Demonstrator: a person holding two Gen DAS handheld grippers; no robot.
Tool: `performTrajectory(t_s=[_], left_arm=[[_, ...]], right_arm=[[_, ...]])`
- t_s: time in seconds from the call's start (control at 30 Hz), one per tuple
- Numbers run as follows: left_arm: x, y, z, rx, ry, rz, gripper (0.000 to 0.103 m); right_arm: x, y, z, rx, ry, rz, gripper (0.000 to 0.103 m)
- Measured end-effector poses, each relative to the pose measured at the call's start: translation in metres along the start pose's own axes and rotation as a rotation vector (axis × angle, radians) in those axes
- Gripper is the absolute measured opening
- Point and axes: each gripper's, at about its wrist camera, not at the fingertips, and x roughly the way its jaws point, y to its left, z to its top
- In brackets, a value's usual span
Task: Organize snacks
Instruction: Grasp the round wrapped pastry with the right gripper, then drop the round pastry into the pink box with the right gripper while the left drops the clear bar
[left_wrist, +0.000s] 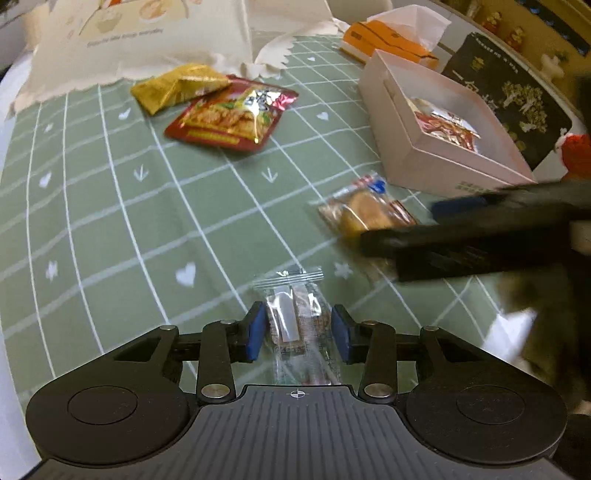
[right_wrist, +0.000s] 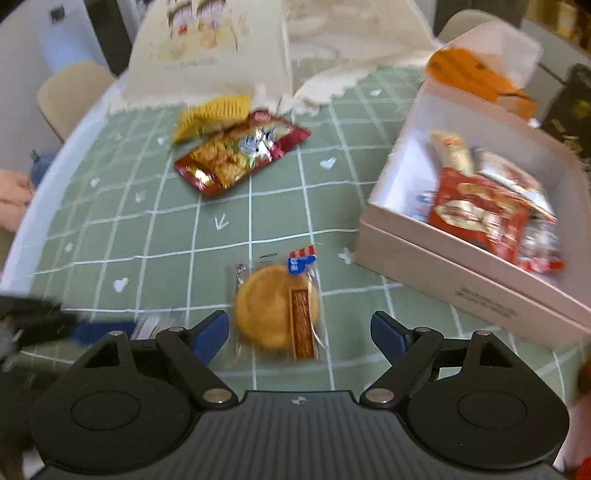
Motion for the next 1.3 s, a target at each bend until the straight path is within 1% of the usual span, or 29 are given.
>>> performTrajectory(t_s=[0.03,0.07,0.1,0.13,0.27,0.4,0.5,0.6,0.7,0.8,0.87,0.93,0.97,1.0,1.03,1.1,1.2,1.3], left_arm=[[-0.001,-0.001,-0.003,-0.006,-0.001,-0.002,0.044],[-0.003,-0.001,-0.006,-0.007,-0.002,-0.002,0.044],[-0.004,-0.001,-0.009,-0.005,-0.002,-0.001,0.044],[-0.004,-0.002,-0.01,-0.003,-0.002,-0.001,0.044],[-0.003,-0.004,-0.009,0.011,-0.003,0.001,0.044],[-0.001,-0.007,-0.006,0.034,0.003,-0.015,0.043],[-0.002,-0.015,-0.008,0.059,0.012,-0.095,0.043],[-0.014,-0.033,-0.001,0.117,-0.014,-0.136,0.042],[-0.043,-0.047,0.032,0.152,-0.112,-0.218,0.042],[-0.073,-0.064,0.08,0.197,-0.254,-0.251,0.042],[-0.083,-0.076,0.114,0.214,-0.332,-0.264,0.042],[-0.084,-0.09,0.148,0.219,-0.412,-0.29,0.044],[-0.081,-0.094,0.161,0.217,-0.435,-0.309,0.042],[-0.075,-0.099,0.174,0.212,-0.432,-0.324,0.042],[-0.067,-0.102,0.186,0.202,-0.413,-0.337,0.042],[-0.059,-0.102,0.195,0.17,-0.402,-0.369,0.042],[-0.057,-0.09,0.187,0.119,-0.4,-0.393,0.042],[-0.049,-0.063,0.167,0.059,-0.348,-0.365,0.042]], right_arm=[[0.004,0.003,0.001,-0.022,0.011,-0.008,0.081],[0.006,0.006,0.001,-0.039,0.018,-0.006,0.071],[0.003,0.009,0.001,-0.057,0.018,-0.009,0.057],[0.0,0.01,-0.001,-0.067,0.018,-0.009,0.055],[-0.026,0.0,-0.013,-0.04,-0.012,0.018,0.054],[-0.059,-0.02,-0.038,-0.013,-0.055,-0.022,0.054],[-0.081,-0.037,-0.059,0.019,-0.074,-0.053,0.054],[-0.096,-0.058,-0.077,0.085,-0.073,-0.093,0.054],[-0.107,-0.079,-0.086,0.155,-0.084,-0.131,0.054],[-0.116,-0.091,-0.085,0.184,-0.113,-0.154,0.054],[-0.121,-0.095,-0.081,0.178,-0.137,-0.172,0.054],[-0.123,-0.096,-0.077,0.169,-0.153,-0.177,0.054],[-0.124,-0.097,-0.075,0.165,-0.158,-0.177,0.054],[-0.124,-0.097,-0.073,0.162,-0.161,-0.179,0.054],[-0.124,-0.098,-0.072,0.157,-0.163,-0.184,0.054],[-0.127,-0.098,-0.071,0.154,-0.173,-0.19,0.054],[-0.13,-0.106,-0.065,0.175,-0.187,-0.183,0.054],[-0.134,-0.118,-0.043,0.194,-0.208,-0.173,0.054]])
